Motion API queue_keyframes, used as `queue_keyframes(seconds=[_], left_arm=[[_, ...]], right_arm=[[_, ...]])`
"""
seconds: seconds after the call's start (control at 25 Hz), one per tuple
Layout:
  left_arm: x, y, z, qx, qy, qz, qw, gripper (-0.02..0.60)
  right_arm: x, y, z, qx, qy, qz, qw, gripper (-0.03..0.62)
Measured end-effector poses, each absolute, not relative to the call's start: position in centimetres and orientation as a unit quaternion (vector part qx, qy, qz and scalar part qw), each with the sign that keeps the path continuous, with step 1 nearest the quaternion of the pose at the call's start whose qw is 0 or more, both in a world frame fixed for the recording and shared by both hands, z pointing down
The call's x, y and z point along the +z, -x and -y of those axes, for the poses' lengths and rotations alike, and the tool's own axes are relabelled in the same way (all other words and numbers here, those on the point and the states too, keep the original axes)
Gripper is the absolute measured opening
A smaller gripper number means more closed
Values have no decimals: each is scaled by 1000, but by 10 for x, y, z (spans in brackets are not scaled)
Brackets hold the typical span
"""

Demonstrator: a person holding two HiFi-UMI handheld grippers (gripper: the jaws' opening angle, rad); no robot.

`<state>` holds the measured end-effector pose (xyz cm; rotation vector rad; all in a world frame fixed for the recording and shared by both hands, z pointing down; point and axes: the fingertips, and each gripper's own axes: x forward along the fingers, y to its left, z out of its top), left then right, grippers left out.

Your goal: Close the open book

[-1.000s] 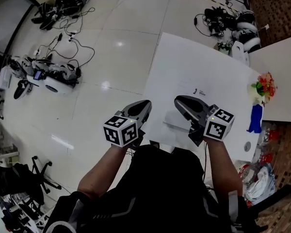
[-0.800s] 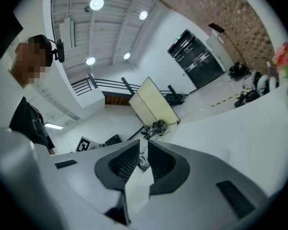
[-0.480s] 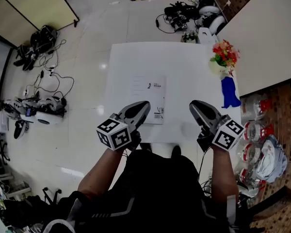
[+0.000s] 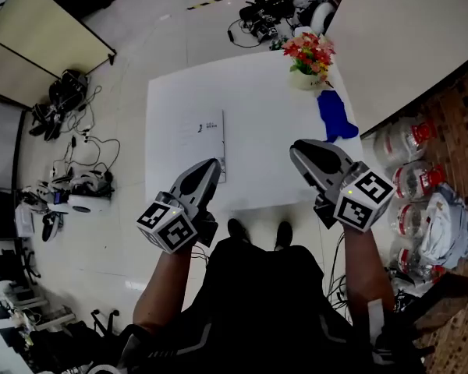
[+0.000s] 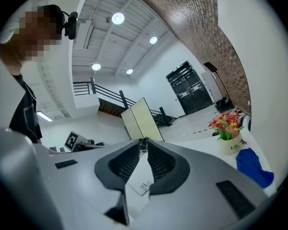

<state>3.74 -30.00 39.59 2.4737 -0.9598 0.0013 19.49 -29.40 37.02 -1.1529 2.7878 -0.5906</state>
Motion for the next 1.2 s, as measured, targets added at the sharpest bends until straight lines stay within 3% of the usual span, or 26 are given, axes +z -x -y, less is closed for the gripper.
queue_keyframes(seconds=[0.52,0.6,0.88,1.2], left_arm=[[345,-24,222,2,-917,382,118,2],[338,-14,210,1,-917,385,102,2],[336,23,154,-2,-919,383,96,2],[339,25,78,4,-904,417,95,2]], right_arm=[[329,-176,216,-138,451,-881,39,32],[325,-166,201,-129,470,-873,34,0],[313,-130,136,-100,499,-861,-3,0],[304,-149,64,-78,496,-864,-22,0]])
